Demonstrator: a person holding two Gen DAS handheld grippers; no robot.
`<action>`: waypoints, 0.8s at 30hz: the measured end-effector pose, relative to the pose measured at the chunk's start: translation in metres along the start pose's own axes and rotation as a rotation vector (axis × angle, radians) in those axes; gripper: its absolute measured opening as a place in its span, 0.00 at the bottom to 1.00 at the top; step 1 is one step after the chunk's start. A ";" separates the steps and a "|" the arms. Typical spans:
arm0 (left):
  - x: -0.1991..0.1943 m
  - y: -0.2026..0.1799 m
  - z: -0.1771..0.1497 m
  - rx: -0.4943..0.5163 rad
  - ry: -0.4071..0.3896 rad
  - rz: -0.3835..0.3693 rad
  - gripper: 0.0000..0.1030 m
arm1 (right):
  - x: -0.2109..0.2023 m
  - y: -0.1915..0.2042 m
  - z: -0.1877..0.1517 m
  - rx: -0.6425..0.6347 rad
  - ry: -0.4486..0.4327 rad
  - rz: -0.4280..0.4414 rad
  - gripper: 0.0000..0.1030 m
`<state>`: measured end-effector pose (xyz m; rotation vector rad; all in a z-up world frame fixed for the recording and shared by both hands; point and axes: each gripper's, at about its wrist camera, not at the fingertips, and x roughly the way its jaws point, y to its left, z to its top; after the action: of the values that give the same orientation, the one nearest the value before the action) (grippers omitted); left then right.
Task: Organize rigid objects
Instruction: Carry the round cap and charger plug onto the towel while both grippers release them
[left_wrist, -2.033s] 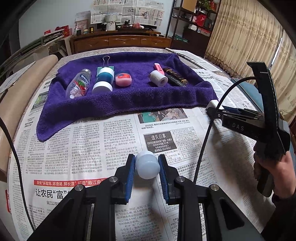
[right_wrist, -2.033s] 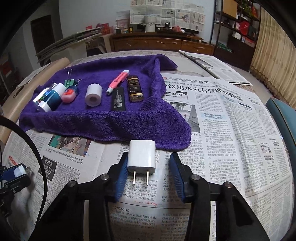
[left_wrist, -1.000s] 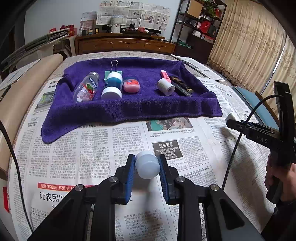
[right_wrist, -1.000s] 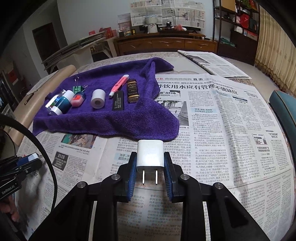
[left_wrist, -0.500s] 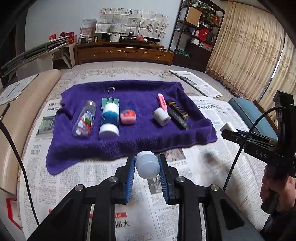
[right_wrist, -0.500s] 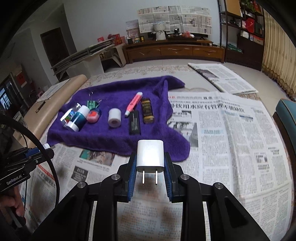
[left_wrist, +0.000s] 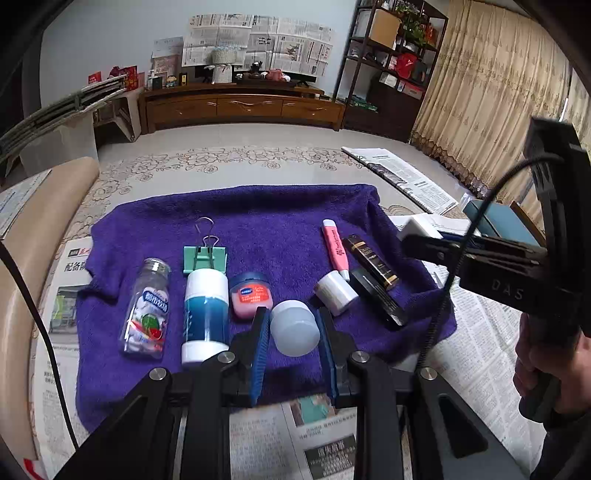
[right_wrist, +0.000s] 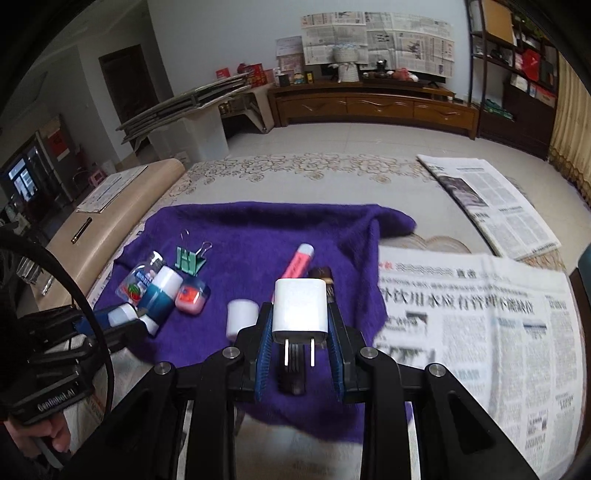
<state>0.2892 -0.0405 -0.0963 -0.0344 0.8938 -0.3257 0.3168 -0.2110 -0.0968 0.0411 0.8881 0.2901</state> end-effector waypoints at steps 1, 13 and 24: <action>0.004 0.000 0.001 0.000 0.005 -0.004 0.24 | 0.007 0.002 0.005 -0.009 0.005 0.009 0.26; 0.039 0.012 0.003 0.014 0.065 -0.011 0.24 | 0.084 0.026 0.042 -0.173 0.085 0.095 0.27; 0.050 0.009 0.002 0.090 0.119 0.011 0.24 | 0.122 0.041 0.047 -0.286 0.175 0.118 0.27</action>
<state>0.3222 -0.0468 -0.1346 0.0739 0.9958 -0.3603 0.4160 -0.1349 -0.1531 -0.1997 1.0121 0.5351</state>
